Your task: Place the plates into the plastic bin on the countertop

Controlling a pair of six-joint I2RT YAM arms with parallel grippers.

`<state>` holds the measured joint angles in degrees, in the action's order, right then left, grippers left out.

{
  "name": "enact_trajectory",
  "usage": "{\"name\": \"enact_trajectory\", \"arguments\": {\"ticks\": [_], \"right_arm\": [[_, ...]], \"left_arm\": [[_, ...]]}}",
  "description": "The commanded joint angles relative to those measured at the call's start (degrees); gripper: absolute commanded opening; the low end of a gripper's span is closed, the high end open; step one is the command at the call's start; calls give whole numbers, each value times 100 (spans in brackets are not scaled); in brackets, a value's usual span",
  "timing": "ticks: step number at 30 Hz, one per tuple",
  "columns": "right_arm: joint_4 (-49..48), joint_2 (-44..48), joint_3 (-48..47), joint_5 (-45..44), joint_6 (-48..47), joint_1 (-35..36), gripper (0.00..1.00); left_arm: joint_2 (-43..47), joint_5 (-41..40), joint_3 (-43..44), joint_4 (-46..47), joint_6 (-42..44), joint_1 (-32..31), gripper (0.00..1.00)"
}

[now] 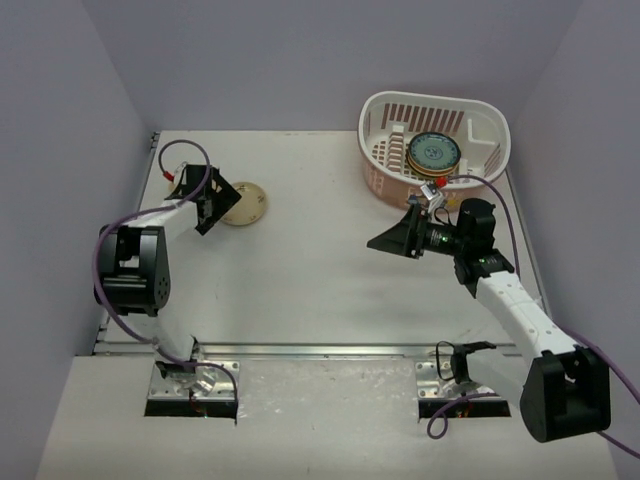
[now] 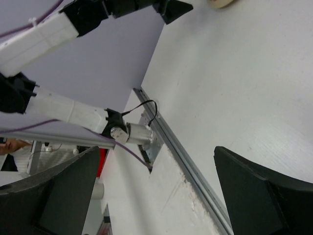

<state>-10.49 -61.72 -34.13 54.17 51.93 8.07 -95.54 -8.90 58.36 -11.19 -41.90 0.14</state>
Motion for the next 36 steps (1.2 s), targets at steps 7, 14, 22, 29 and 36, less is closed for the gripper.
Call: {"name": "enact_trajectory", "arguments": {"ticks": [7, 14, 22, 29, 36], "right_arm": [[-595, 654, 236, 520, -108, -7, 99], [-640, 812, 325, 296, 63, -7, 99], [-507, 951, 256, -27, 88, -7, 99], [-600, 862, 374, -174, 70, -7, 99], [-2929, -91, 828, 520, 1278, 11, 99]], "left_arm": [[-1002, 279, 437, 157, 389, 232, 94], [-1469, 576, 677, 89, 595, 231, 61], [-1553, 590, 694, -6, 595, 215, 9], [-1139, 736, 285, 261, 578, 59, 0], [658, 1291, -755, 1001, 495, -835, 0]]}}
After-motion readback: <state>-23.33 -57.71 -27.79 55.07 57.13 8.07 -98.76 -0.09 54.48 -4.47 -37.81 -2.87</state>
